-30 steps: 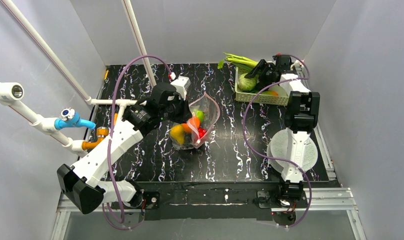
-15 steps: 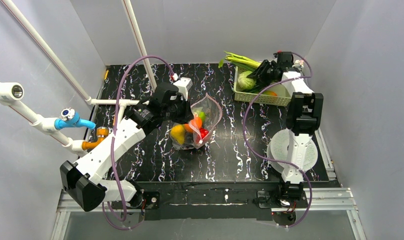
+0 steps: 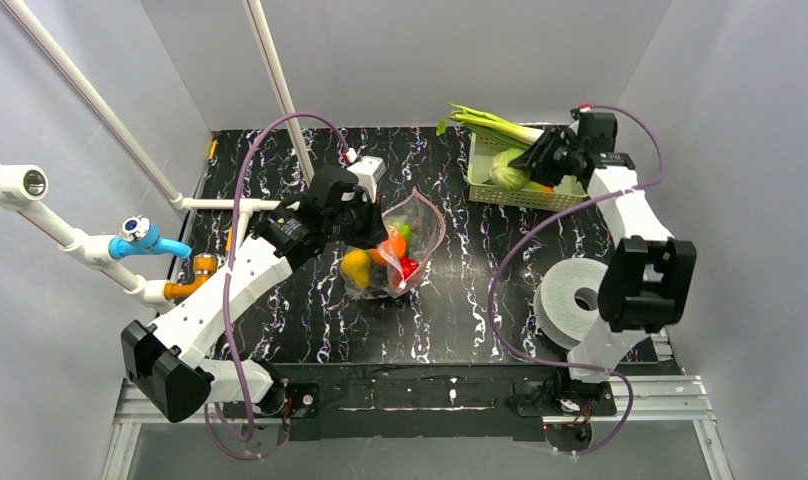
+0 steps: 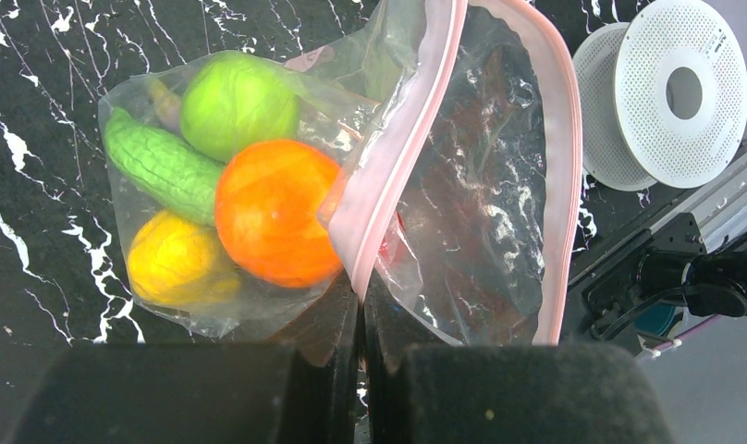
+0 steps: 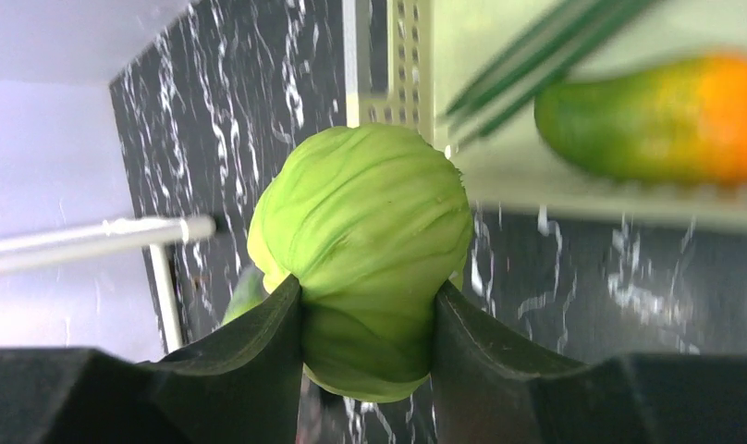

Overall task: Place the food in the zip-top bag and seal the zipper
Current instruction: Pick up the fake vegetable from the bin.

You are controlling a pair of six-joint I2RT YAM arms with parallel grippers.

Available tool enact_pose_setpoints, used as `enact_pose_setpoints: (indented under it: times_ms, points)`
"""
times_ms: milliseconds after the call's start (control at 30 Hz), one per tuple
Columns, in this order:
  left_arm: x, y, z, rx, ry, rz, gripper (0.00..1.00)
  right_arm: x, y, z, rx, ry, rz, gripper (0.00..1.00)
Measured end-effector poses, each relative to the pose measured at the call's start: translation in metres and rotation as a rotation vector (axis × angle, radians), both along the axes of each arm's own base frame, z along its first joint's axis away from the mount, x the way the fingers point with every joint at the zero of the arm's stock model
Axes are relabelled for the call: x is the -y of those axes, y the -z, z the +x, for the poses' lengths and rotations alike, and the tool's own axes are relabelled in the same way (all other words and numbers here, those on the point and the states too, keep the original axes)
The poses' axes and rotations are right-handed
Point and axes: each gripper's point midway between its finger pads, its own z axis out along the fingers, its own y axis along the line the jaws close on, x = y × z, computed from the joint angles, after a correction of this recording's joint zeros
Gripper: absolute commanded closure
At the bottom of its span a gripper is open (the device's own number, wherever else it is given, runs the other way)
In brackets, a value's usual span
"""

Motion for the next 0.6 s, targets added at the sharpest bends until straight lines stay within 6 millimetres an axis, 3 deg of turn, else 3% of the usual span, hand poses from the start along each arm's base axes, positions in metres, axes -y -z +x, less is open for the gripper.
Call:
enact_pose_setpoints:
  times_ms: [133, 233, 400, 600]
  points:
    - [0.000, 0.000, 0.000, -0.002, -0.001, 0.000, 1.00, -0.012, 0.007, -0.055, -0.054, -0.027, 0.019, 0.80]
    - [0.000, 0.001, 0.000, -0.002, -0.002, 0.000, 1.00, -0.036, 0.000, -0.089, -0.044, -0.095, 0.028, 0.80]
    - [0.000, 0.001, 0.001, 0.003, -0.002, 0.003, 1.00, -0.082, -0.031, -0.155, 0.053, -0.280, 0.051, 0.80]
    - [-0.001, 0.006, 0.001, 0.013, 0.002, 0.000, 1.00, -0.106, -0.071, -0.206, 0.177, -0.453, 0.067, 0.82]
